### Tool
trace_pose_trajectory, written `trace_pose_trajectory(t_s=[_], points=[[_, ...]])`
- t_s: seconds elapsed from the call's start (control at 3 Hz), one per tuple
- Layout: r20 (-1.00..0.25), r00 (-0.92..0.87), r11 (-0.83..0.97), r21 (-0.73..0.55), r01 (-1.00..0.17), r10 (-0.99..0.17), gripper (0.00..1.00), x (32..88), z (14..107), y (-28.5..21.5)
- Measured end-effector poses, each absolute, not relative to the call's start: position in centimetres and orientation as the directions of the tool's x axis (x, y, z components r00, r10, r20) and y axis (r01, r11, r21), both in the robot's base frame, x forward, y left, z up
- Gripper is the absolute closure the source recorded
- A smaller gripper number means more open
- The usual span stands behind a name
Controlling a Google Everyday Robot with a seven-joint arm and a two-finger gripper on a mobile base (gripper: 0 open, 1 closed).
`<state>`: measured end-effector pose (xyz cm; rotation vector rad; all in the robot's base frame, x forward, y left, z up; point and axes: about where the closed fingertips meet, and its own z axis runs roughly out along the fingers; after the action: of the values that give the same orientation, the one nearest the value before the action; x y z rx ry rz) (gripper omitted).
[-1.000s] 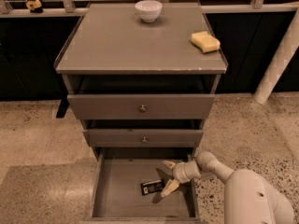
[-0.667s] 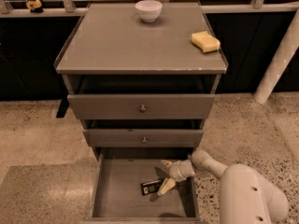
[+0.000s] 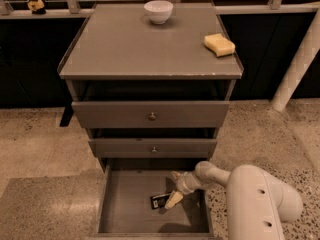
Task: Pick rxbar chocolate from bottom drawer and place on counter
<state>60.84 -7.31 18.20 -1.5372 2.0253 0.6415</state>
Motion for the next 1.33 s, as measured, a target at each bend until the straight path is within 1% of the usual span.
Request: trace_pose_trajectory(t_s=[0.33,1.0,1.33], points=[[-0.651,-0.225,0.246,0.061,-0.967,-0.725,0.0,60.9,18.2,-7.3],[-0.626,-0.255,0.306,0.028,-0.952,-0.737,0.0,61.3,13.7,-5.0],[-0.626,-0.255,0.306,0.028,-0.952,-0.737,0.0,61.3,13.6,-5.0]])
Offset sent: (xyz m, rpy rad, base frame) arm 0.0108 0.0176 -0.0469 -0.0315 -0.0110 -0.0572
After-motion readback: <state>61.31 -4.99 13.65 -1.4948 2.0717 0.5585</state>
